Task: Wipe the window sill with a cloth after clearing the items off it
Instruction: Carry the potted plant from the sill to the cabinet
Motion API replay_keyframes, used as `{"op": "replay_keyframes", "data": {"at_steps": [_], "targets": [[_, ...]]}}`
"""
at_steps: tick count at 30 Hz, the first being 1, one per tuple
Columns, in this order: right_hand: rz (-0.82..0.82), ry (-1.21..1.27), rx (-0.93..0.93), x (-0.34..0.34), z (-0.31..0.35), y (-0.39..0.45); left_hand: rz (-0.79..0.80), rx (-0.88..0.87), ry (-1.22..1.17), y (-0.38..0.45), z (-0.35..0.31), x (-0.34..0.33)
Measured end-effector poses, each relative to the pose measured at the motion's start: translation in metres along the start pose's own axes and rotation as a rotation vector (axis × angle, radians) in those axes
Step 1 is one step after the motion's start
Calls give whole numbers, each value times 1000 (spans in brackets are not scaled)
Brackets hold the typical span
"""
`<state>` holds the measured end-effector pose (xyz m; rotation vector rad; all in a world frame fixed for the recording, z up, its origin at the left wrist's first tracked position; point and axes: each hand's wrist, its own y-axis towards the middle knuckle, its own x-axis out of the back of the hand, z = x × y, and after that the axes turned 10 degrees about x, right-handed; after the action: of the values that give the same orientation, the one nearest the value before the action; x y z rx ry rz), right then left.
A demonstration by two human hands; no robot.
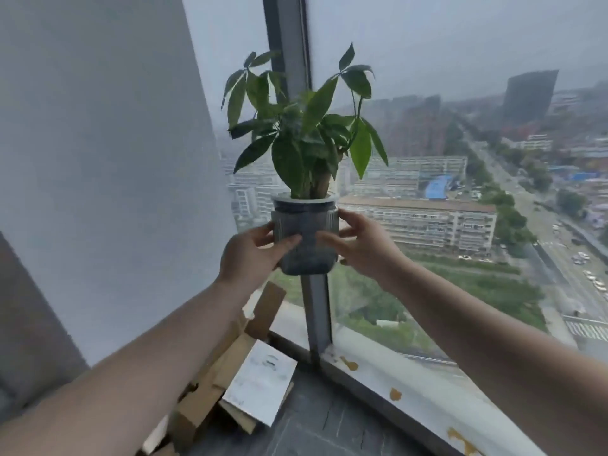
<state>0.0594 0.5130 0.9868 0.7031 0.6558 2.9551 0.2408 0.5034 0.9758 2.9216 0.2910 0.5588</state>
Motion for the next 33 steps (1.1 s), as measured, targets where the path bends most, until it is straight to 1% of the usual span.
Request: {"op": "replay_keyframes", "data": {"at_steps": [4, 7, 11, 14, 17, 23, 28, 33], "targets": [[142, 40, 104, -86, 70, -10, -140, 33, 21, -32, 26, 113], [225, 93, 167, -163, 126, -29, -239, 76, 10, -62, 53, 207], [323, 208, 207, -287, 200, -67, -369, 143, 32, -110, 97, 344], [437, 297, 245, -387, 256, -99, -455, 174, 52, -154, 134, 447], [538, 339, 271, -474, 307, -134, -537, 208, 84, -200, 165, 535], [731, 348, 372, -614, 394, -193, -706, 312, 17, -282, 224, 674], [904, 379, 463, -723, 458, -240, -855, 382, -13, -345, 274, 770], [1039, 462, 514, -845, 512, -288, -991, 446, 49, -392, 324, 868]]}}
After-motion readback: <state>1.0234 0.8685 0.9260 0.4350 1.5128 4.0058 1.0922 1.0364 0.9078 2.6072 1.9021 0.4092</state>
